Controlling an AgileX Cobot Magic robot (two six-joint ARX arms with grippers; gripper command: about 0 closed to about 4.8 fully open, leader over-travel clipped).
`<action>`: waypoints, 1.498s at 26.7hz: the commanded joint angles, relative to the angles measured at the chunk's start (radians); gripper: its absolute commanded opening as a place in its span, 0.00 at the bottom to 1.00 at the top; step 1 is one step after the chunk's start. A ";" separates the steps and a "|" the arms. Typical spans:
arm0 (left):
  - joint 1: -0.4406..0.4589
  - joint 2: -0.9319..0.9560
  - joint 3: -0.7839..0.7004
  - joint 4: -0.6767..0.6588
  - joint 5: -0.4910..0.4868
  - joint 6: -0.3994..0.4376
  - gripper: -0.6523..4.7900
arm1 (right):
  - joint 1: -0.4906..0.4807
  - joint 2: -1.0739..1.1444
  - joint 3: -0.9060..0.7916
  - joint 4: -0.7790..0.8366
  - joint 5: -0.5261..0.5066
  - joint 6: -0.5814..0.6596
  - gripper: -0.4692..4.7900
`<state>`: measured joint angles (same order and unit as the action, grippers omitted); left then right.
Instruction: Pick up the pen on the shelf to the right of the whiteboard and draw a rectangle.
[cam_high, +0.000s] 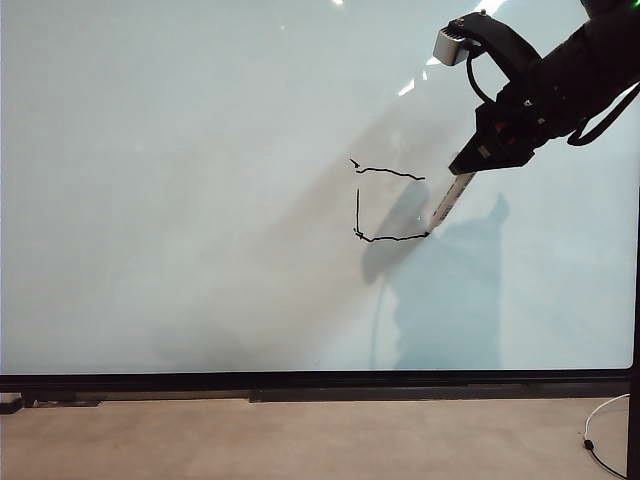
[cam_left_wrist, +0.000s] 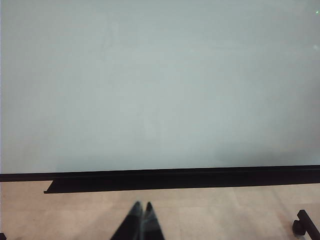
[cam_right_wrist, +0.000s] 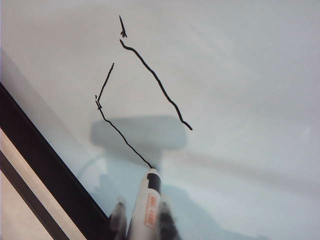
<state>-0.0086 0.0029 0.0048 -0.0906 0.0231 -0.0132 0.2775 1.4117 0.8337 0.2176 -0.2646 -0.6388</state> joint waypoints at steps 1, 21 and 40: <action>0.000 0.000 0.002 0.010 0.000 0.002 0.11 | 0.001 -0.005 0.006 0.027 0.000 -0.003 0.08; 0.000 0.000 0.002 0.010 0.000 0.002 0.11 | 0.006 -0.074 0.006 0.043 0.019 -0.014 0.08; 0.000 0.000 0.002 0.010 0.000 0.002 0.11 | 0.011 -0.134 0.017 0.048 0.023 -0.017 0.08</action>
<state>-0.0086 0.0029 0.0048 -0.0906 0.0231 -0.0128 0.2886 1.2850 0.8436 0.2344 -0.2470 -0.6518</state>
